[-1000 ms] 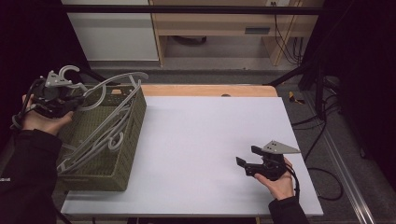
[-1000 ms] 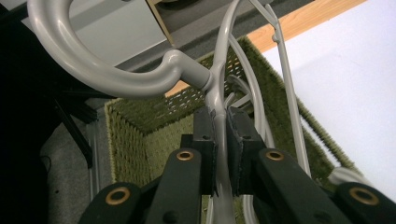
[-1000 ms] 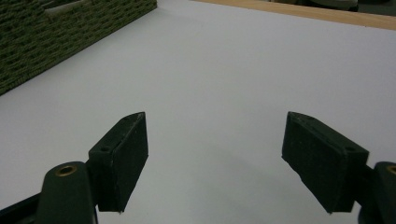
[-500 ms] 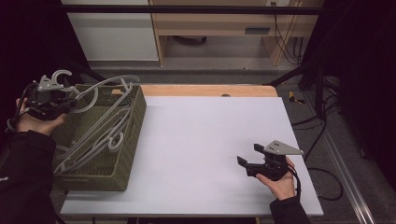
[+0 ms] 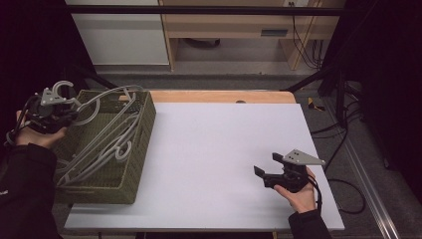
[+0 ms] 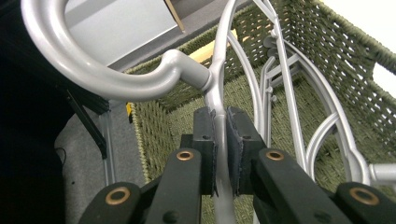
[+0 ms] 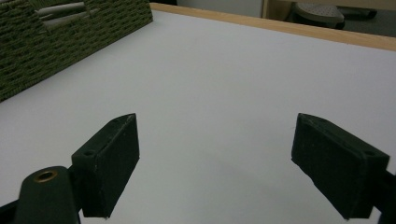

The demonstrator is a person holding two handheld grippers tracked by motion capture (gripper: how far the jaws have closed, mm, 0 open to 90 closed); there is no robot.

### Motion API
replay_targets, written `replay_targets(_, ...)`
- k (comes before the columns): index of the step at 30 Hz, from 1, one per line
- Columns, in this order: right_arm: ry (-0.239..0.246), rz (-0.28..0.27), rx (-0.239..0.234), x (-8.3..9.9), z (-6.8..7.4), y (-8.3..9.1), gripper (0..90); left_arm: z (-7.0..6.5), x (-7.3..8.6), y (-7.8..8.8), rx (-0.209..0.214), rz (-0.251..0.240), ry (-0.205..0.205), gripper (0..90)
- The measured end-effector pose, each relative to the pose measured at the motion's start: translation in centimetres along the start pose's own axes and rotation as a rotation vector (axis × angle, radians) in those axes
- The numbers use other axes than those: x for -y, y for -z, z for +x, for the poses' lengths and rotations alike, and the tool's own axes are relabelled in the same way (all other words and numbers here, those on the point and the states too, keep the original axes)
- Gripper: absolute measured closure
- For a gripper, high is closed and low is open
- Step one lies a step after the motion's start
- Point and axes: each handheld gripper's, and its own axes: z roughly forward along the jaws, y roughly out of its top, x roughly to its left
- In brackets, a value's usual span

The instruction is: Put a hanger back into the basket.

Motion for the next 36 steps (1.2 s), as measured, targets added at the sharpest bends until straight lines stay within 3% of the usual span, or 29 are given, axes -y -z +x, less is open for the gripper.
replay_targets(9, -0.007, 0.001, 0.005, 0.1, -0.1, 0.0, 15.1, -0.6, -0.5, 0.7, -0.031, -0.065, -0.035, 83.1)
replay_targets(14, -0.002, 0.002, 0.002, 0.1, -0.1, -0.1, 15.1, -0.6, -0.7, 1.2, 0.008, -0.111, -0.031, 83.2)
replay_targets(16, -0.004, 0.000, 0.004, 0.1, -0.1, 0.0, 15.1, -0.7, -0.6, 1.3, 0.015, -0.099, -0.054, 83.2)
replay_targets(25, -0.010, -0.005, 0.001, 0.0, -0.2, 0.1, 15.0, -0.1, 1.3, 1.2, 0.025, -0.062, -0.084, 83.1)
replay_targets(31, -0.005, -0.003, 0.005, 0.0, -0.1, 0.1, 14.9, -0.7, 2.6, -0.1, -0.022, -0.014, -0.128, 83.1)
replay_targets(36, -0.008, -0.005, 0.006, 0.0, -0.2, 0.1, 14.9, -1.1, 3.9, -1.3, -0.068, -0.012, -0.146, 83.1)
